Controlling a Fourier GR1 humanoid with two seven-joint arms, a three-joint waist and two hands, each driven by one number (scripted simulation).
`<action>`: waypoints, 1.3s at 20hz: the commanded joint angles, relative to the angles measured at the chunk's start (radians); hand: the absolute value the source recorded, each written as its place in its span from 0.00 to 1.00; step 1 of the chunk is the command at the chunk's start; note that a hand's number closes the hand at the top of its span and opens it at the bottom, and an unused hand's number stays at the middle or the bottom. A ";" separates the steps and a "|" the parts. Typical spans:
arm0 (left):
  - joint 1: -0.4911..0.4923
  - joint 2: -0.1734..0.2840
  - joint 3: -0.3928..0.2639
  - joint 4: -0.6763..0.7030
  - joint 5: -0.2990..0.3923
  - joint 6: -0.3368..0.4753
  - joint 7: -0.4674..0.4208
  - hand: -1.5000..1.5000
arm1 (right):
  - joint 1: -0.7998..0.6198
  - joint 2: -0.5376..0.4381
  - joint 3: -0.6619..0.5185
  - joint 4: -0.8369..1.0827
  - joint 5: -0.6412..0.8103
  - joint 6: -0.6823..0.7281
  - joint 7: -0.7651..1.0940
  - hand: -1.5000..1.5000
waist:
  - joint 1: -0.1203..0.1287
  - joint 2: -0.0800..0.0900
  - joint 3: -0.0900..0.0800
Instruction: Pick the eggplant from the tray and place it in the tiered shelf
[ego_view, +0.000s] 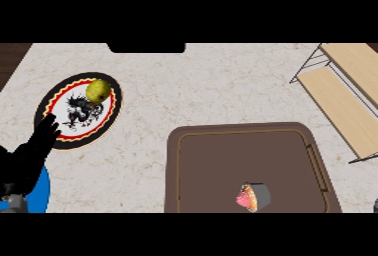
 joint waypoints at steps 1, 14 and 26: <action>-0.011 -0.013 -0.004 -0.004 -0.009 -0.010 0.005 0.50 | 0.062 0.025 0.030 -0.056 -0.045 -0.054 0.037 0.00 | -0.002 -0.001 0.000; -0.014 -0.012 0.015 -0.004 -0.025 -0.003 0.023 0.50 | -0.025 0.024 -0.080 -0.230 -0.270 -0.153 0.074 0.00 | -0.007 -0.005 0.000; 0.021 -0.003 0.047 0.009 -0.011 -0.034 0.002 0.50 | -0.074 -0.038 -0.014 -0.754 -0.270 0.200 0.218 0.00 | -0.026 -0.014 -0.002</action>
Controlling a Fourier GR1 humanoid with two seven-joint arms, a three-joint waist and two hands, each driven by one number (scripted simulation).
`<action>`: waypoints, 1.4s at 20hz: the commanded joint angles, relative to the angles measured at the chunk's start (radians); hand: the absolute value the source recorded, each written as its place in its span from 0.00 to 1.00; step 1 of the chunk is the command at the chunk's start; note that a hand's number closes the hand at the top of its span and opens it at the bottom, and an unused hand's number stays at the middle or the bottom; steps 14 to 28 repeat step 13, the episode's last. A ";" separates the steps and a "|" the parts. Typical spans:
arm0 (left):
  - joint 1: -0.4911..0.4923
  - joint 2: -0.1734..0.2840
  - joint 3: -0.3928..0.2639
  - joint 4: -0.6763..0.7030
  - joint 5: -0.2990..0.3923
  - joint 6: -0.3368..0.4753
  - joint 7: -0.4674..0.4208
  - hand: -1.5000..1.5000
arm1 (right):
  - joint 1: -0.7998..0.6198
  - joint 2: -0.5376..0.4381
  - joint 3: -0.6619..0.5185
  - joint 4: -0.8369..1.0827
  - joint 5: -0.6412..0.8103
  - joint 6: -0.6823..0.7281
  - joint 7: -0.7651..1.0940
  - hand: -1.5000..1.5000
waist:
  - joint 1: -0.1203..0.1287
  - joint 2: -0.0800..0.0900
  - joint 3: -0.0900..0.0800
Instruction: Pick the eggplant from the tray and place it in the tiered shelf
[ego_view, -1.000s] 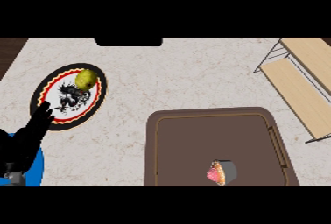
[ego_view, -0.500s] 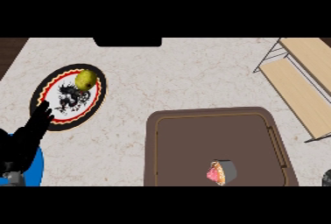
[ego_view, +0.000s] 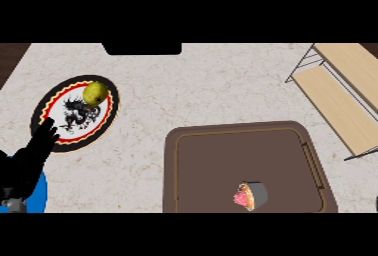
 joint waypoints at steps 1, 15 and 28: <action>0.010 -0.022 -0.014 -0.027 -0.020 0.028 0.016 0.50 | -0.013 -0.012 0.028 -0.229 0.029 0.228 0.154 0.00 | -0.010 -0.005 0.000; 0.054 -0.007 0.031 0.007 -0.004 0.028 0.010 0.50 | -0.186 -0.083 -0.082 -0.468 0.082 0.727 0.050 0.00 | -0.091 -0.046 -0.006; 0.054 -0.007 0.031 0.007 -0.004 0.028 0.010 0.50 | -0.186 -0.083 -0.082 -0.468 0.082 0.727 0.050 0.00 | -0.091 -0.046 -0.006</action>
